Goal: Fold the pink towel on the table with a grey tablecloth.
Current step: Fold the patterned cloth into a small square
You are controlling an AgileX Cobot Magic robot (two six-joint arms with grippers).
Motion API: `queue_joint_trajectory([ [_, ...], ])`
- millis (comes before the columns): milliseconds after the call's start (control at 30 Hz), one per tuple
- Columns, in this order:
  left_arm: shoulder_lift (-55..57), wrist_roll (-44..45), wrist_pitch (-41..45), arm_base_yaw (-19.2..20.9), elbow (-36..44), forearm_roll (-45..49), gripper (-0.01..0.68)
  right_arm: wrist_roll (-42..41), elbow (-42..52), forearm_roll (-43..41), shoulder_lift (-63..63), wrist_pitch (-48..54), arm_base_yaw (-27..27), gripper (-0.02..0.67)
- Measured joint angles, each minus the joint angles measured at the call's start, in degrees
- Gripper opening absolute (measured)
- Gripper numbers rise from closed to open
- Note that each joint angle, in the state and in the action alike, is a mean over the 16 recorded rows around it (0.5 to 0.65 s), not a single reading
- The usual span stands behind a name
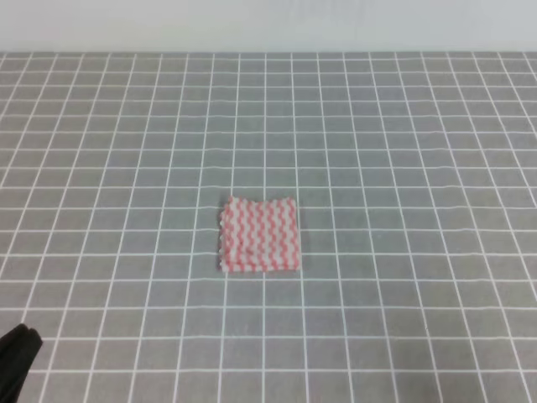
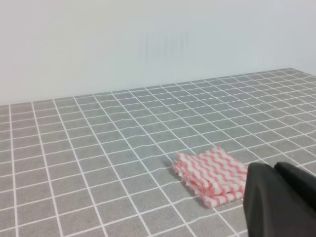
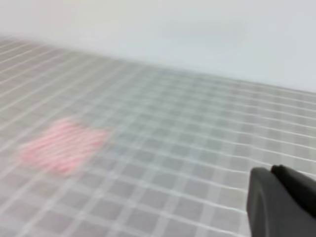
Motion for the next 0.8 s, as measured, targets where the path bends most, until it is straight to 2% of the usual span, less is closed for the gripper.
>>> queue_joint_trajectory([
  [367,0.09,0.05,0.54,0.00,-0.01,-0.01,-0.002,3.61,7.76,-3.97,-5.65,-8.88,-11.22,-0.016],
  [567,0.10,0.08,0.58,0.00,-0.01,-0.01,-0.002,3.59,9.58,-3.05,-6.84,-8.58,-12.84,-0.016],
  [800,0.16,0.09,0.50,0.00,-0.02,0.00,-0.002,3.03,9.39,-1.19,-6.58,-2.58,-12.92,-0.016],
])
